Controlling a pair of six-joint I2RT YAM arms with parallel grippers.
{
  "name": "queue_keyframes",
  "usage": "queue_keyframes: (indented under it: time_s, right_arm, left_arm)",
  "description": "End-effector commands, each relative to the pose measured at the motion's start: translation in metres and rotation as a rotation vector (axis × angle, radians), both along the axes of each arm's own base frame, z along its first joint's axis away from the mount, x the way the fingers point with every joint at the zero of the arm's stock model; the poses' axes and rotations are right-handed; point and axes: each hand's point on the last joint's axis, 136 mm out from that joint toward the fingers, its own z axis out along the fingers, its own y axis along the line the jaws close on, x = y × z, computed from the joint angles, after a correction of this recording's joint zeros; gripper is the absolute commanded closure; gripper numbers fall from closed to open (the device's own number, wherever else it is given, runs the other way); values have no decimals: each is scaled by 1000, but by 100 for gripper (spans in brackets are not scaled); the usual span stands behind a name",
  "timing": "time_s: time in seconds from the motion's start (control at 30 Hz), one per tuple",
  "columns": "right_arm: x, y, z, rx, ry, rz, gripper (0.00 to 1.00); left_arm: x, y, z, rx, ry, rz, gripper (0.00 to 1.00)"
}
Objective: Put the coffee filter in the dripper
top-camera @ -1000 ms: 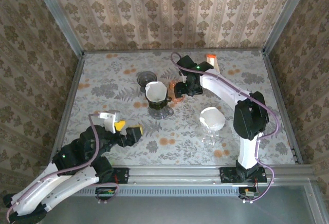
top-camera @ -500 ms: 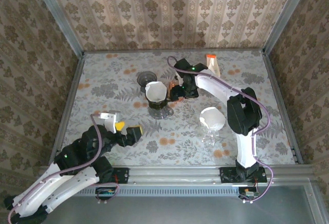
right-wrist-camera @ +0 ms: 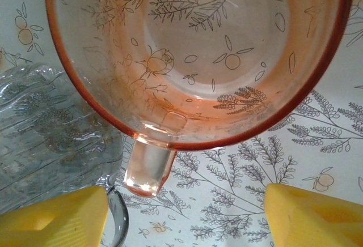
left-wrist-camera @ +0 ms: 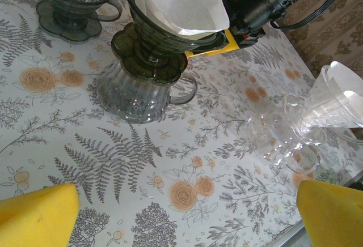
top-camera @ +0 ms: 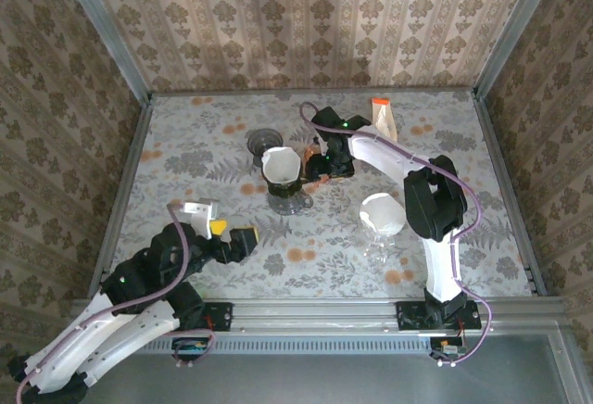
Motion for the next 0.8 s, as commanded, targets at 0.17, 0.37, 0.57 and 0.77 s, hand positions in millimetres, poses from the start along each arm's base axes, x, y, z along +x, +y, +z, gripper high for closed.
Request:
queue_keyframes:
  time_s: [0.17, 0.37, 0.57, 0.77]
  right_arm:
    - [16, -12, 2, -63, -53, -46, 44]
    - [17, 3, 5, 9, -66, -15, 35]
    - [16, 6, -4, 4, -44, -7, 34]
    - [15, 0, -15, -33, -29, -16, 44]
  left_arm:
    - [3, -7, -5, -34, 28, -4, 0]
    - [4, -9, -8, -38, 39, -7, 0]
    - [6, -9, -10, -51, 55, -3, 0]
    - [6, -8, -12, -55, 66, 2, 0]
